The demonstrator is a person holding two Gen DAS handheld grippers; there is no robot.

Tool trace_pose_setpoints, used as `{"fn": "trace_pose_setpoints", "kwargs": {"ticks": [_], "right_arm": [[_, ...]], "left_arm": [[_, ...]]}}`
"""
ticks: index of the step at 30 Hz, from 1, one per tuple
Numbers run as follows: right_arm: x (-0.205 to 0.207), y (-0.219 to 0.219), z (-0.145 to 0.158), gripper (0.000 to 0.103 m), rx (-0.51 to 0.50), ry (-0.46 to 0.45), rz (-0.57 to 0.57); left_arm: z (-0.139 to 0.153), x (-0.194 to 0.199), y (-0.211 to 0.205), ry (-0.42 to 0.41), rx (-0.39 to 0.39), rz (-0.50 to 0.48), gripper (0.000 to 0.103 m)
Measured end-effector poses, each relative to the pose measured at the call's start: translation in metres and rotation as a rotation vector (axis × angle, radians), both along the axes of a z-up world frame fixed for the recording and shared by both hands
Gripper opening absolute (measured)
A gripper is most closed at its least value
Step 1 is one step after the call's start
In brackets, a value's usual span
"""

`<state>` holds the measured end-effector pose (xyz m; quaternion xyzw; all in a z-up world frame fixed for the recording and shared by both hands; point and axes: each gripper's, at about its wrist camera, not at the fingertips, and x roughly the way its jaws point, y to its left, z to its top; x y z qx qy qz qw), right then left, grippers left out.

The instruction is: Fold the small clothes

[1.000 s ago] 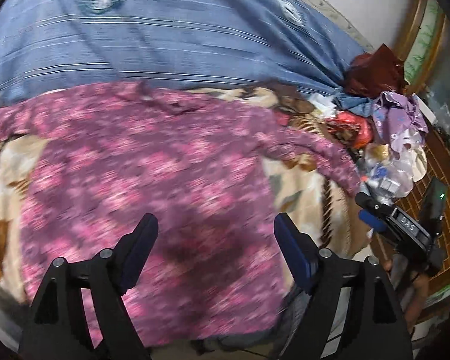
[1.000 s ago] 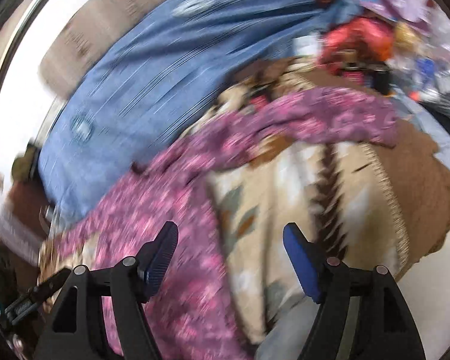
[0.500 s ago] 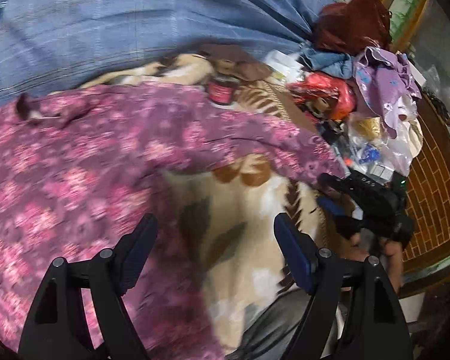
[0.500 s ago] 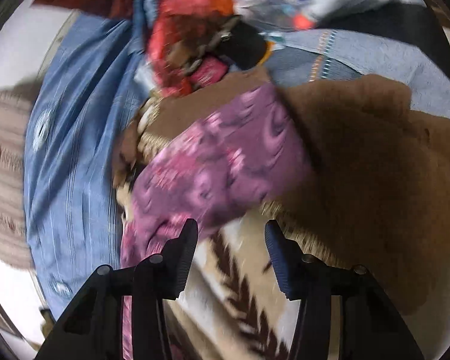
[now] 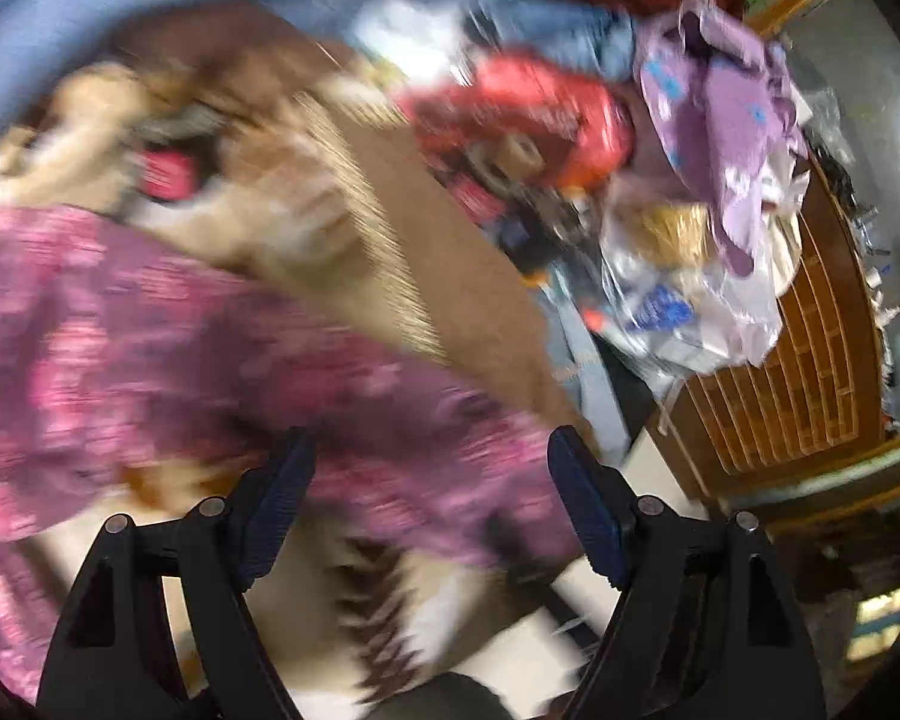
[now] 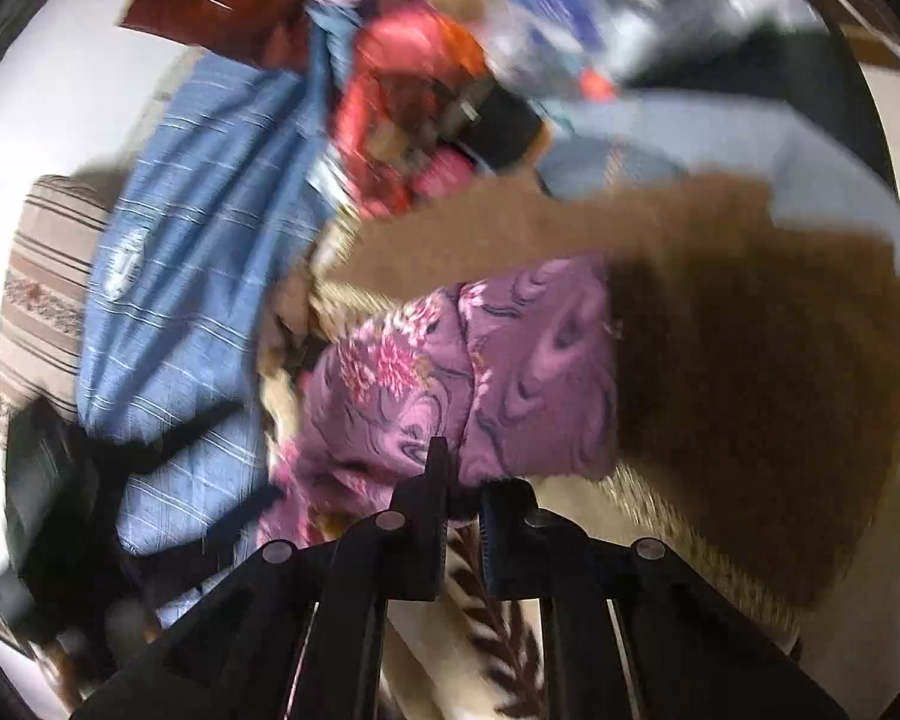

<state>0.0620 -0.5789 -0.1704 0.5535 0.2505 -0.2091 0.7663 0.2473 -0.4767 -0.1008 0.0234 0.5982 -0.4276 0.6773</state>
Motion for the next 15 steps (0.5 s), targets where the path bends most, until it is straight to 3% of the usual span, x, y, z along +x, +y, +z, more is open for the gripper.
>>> {"fn": "trace_pose_setpoints", "kwargs": {"ticks": [3, 4, 6, 10, 11, 12, 13, 15], "right_arm": [[-0.001, -0.009, -0.019, 0.017, 0.089, 0.005, 0.000], [-0.006, -0.012, -0.020, 0.027, 0.091, 0.000, -0.024], [-0.011, -0.014, -0.022, 0.034, 0.098, 0.004, -0.041], [-0.006, -0.016, -0.029, 0.034, 0.123, 0.022, -0.011], [-0.003, -0.016, -0.027, 0.034, 0.117, 0.023, -0.011], [-0.002, -0.016, -0.026, 0.027, 0.111, 0.028, -0.011], [-0.002, -0.016, -0.026, 0.015, 0.107, 0.026, -0.014], [0.001, -0.016, -0.025, 0.010, 0.100, 0.012, -0.003]], "left_arm": [[-0.029, 0.000, -0.033, 0.098, 0.093, -0.044, 0.080], [-0.040, 0.001, -0.039, 0.129, 0.129, -0.031, 0.080], [-0.053, 0.001, -0.047, 0.168, 0.166, 0.001, 0.080], [-0.061, -0.004, -0.054, 0.131, 0.222, 0.061, 0.076], [-0.058, -0.006, -0.052, 0.109, 0.232, 0.089, 0.051], [-0.053, -0.008, -0.050, 0.075, 0.246, 0.096, 0.004], [-0.052, -0.009, -0.049, 0.078, 0.248, 0.079, 0.002], [-0.040, -0.007, -0.031, 0.136, 0.155, 0.088, 0.000]]}}
